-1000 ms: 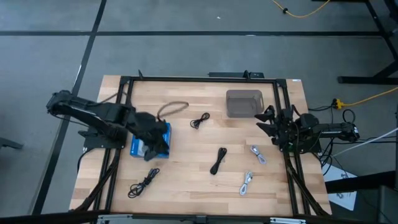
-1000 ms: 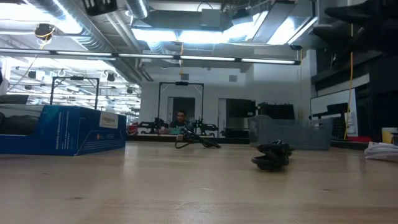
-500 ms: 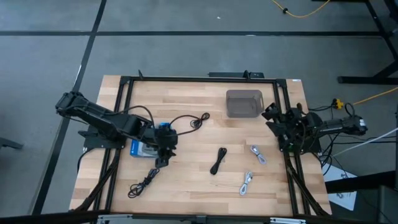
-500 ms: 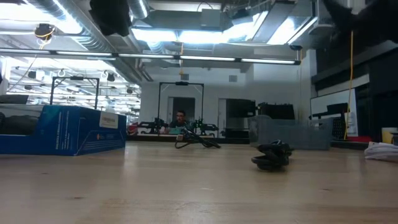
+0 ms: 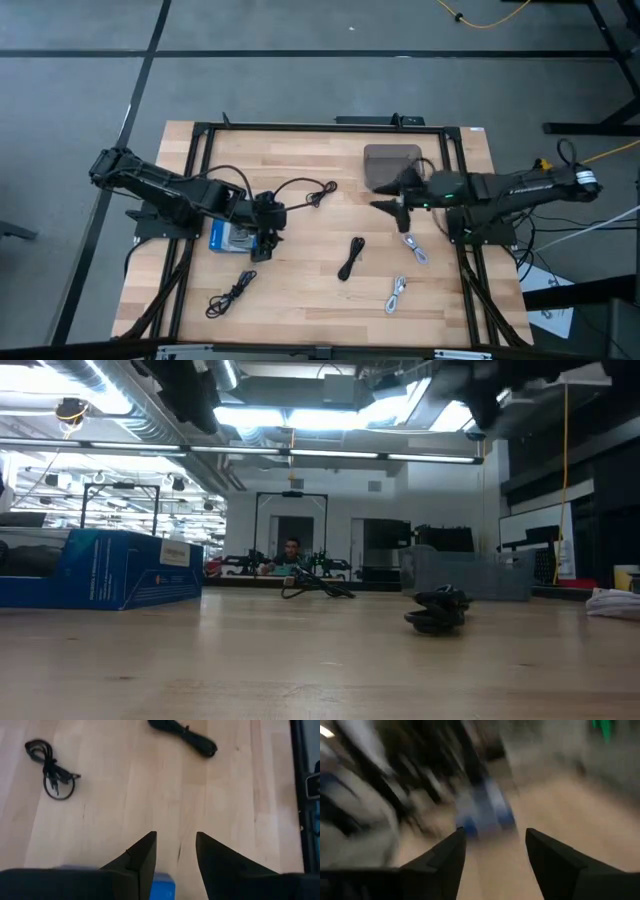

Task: Pick and place USB-C Cables
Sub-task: Put the purple charger cable into the black bin

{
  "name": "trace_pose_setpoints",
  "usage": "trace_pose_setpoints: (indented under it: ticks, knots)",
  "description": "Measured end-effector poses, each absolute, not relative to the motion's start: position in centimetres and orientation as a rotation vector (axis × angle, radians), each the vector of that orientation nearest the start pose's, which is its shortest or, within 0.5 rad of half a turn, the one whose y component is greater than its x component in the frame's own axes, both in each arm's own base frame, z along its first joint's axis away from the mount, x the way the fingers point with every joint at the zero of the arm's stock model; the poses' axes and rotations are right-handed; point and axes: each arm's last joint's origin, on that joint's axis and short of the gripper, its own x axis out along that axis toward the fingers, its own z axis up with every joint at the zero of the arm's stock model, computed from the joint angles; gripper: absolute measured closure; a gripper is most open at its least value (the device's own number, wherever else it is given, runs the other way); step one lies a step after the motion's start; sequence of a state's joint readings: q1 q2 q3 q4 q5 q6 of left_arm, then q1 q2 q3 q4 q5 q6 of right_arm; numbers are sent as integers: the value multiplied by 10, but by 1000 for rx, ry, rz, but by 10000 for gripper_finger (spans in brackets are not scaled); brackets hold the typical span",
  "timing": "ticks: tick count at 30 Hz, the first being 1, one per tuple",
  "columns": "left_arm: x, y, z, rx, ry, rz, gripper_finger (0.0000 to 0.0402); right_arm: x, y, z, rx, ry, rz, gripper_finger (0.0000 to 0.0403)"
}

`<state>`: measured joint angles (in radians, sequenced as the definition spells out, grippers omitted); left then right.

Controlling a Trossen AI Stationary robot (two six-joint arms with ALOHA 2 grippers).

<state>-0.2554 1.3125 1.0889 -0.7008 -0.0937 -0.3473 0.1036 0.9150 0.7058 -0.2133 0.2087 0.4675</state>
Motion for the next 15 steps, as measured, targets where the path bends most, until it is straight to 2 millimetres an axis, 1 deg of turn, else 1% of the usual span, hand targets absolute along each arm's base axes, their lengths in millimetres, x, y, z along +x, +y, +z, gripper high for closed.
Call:
trace_pose_setpoints:
  ticks: [2,3,7,11,15]
  knots:
    - [254,-64,285,-158,933,11,271,196,13,276,494,625,-361,194]
    - [254,-64,285,-151,935,10,271,194,12,275,539,706,-439,194]
    - [254,-62,285,-94,922,47,271,186,12,272,671,952,-653,194]
    - [255,-60,286,-57,903,113,271,184,21,260,800,1077,-690,194]
    - [255,-59,286,-43,893,143,271,182,35,244,871,1173,-706,194]
